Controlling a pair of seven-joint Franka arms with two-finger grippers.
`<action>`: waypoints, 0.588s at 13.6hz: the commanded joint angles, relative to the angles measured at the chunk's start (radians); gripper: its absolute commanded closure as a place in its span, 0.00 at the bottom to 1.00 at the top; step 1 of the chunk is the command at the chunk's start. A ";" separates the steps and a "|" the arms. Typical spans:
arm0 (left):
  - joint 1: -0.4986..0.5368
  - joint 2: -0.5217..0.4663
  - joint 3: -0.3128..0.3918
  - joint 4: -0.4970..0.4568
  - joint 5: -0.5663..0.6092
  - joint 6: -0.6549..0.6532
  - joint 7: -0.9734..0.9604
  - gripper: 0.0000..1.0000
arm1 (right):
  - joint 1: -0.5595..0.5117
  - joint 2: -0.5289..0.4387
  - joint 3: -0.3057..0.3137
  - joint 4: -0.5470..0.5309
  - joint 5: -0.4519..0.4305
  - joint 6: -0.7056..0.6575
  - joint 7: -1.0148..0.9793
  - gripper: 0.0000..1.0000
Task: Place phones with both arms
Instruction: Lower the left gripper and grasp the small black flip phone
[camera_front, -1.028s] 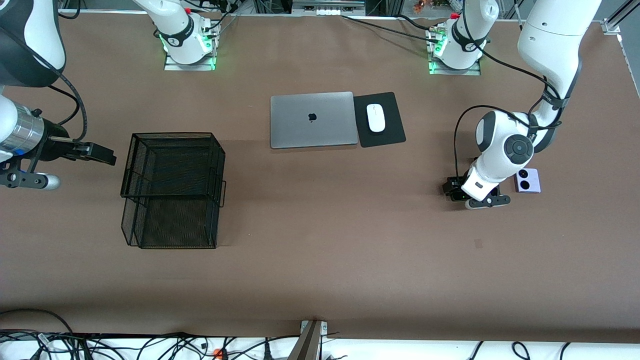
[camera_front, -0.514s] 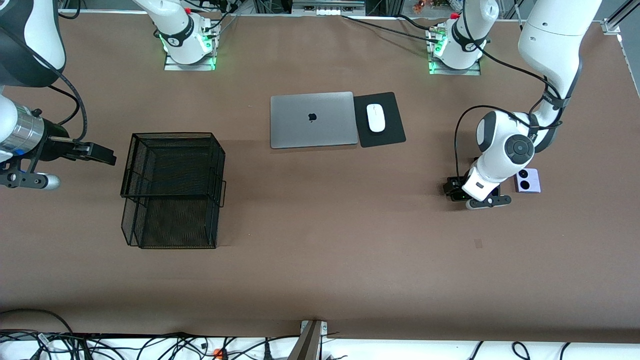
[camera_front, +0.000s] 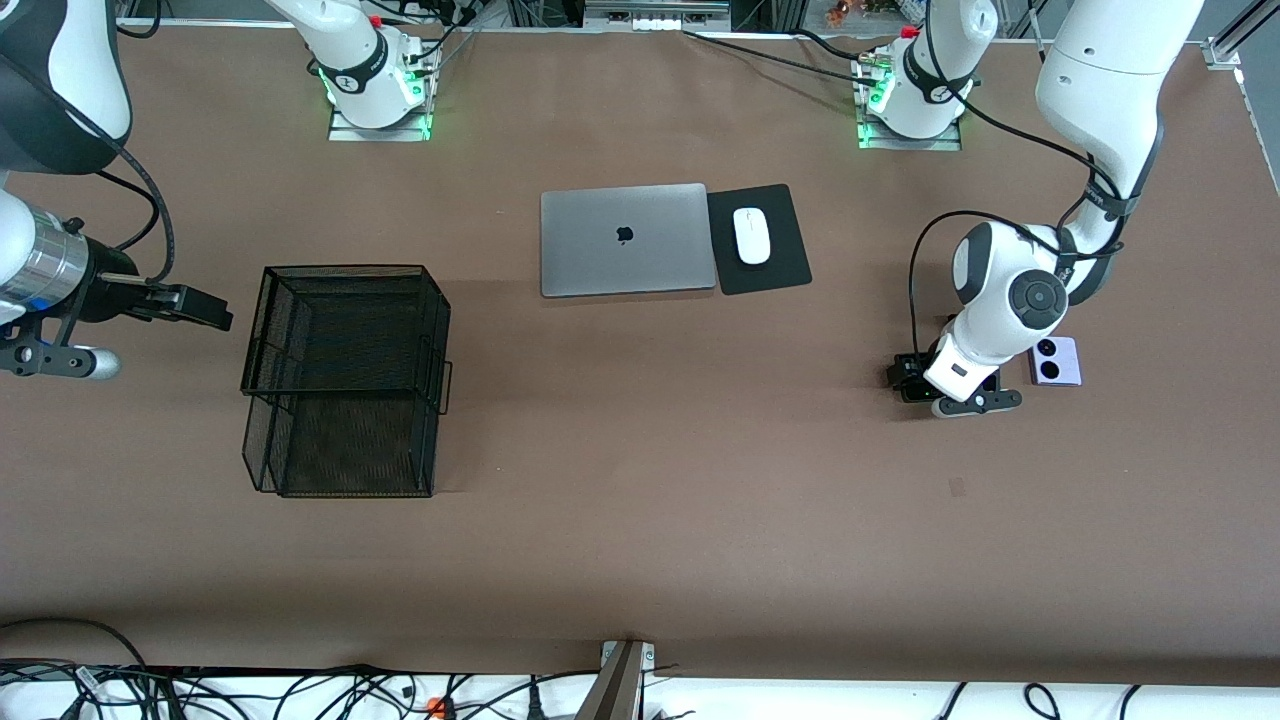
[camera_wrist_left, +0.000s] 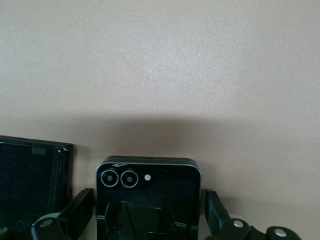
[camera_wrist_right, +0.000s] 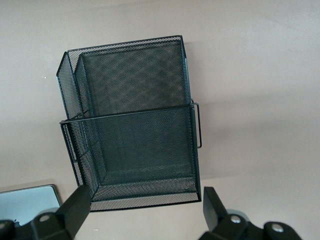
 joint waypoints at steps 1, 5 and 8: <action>0.000 -0.004 -0.001 -0.005 -0.005 0.007 0.015 0.00 | 0.002 -0.003 0.001 0.009 -0.013 -0.014 0.005 0.00; 0.000 0.000 -0.001 -0.004 -0.005 0.003 -0.002 0.57 | 0.002 -0.003 0.001 0.009 -0.013 -0.014 0.005 0.00; 0.000 0.000 -0.001 -0.001 -0.005 -0.002 -0.019 0.97 | 0.002 -0.003 0.001 0.011 -0.013 -0.014 0.005 0.00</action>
